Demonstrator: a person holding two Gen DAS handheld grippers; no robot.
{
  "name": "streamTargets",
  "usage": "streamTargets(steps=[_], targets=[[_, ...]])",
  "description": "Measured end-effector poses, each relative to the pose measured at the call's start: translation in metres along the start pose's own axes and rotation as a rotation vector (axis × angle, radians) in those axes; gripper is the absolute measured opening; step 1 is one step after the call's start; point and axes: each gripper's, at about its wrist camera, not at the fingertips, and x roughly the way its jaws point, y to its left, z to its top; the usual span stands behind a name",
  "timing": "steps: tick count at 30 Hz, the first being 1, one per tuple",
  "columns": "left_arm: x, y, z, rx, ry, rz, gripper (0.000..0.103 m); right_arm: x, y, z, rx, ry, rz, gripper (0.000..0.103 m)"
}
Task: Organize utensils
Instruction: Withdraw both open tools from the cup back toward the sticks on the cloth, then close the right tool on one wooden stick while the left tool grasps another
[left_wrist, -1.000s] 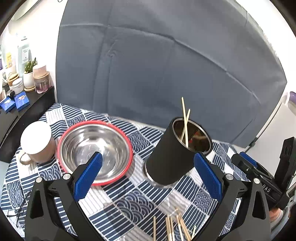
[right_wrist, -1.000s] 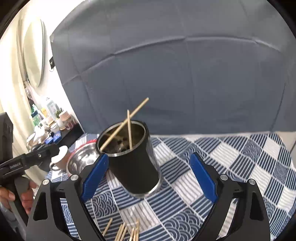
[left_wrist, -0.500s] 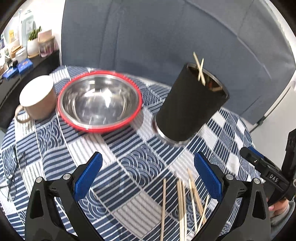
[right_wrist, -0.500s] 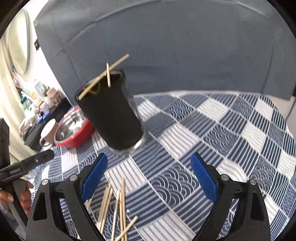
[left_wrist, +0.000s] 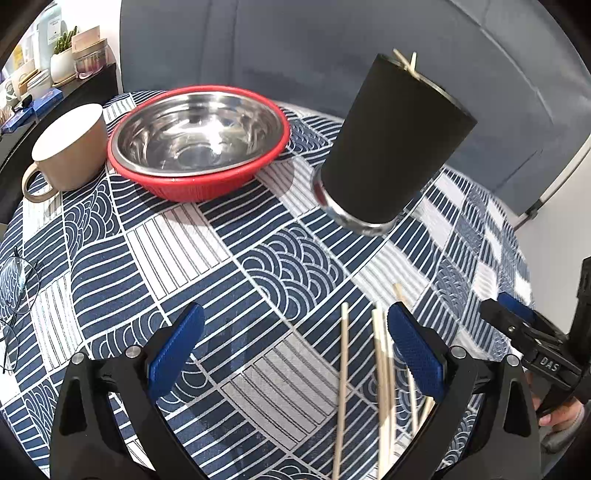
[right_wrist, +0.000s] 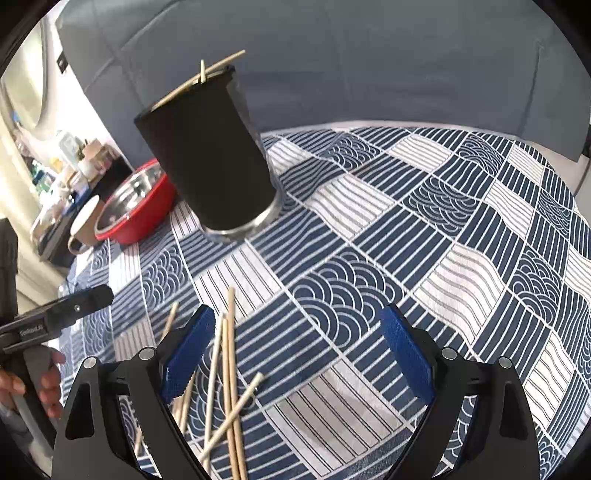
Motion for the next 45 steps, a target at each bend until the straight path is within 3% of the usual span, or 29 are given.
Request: streamTargets(steps=[9,15,19,26,28,31,32,35,40,43,45], targets=[[0.02,-0.014,-0.02,0.06,0.076,0.006,0.097,0.012,0.003,-0.022,0.0,0.085,-0.005,0.087],[0.032,-0.023,-0.031,0.127,0.116,0.067,0.097,0.024,0.002,-0.036,0.047,0.184,0.003,0.086],[0.038,-0.027,-0.036,0.174,0.139,0.111,0.097,0.026,0.005,-0.038,0.038,0.191,-0.012,0.085],[0.044,-0.033,-0.041,0.243,0.145,0.182,0.098,0.027,0.017,-0.038,-0.059,0.205,-0.12,0.063],[0.045,-0.031,-0.039,0.219,0.156,0.184,0.098,0.024,0.013,-0.038,-0.025,0.23,-0.12,0.058],[0.045,-0.027,-0.038,0.172,0.157,0.214,0.099,0.02,0.01,-0.038,0.024,0.264,-0.122,0.034],[0.044,-0.026,-0.038,0.163,0.157,0.222,0.099,0.02,0.01,-0.039,0.027,0.275,-0.152,0.021],[0.043,-0.026,-0.04,0.146,0.155,0.237,0.099,0.018,0.012,-0.042,0.014,0.29,-0.175,0.006],[0.041,-0.024,-0.041,0.134,0.169,0.234,0.094,0.015,-0.008,-0.046,0.139,0.31,-0.081,0.009],[0.036,-0.023,-0.04,0.145,0.169,0.227,0.083,0.011,-0.021,-0.051,0.218,0.316,-0.038,0.011],[0.033,-0.023,-0.042,0.159,0.163,0.22,0.078,0.007,-0.025,-0.055,0.259,0.315,-0.019,0.034]])
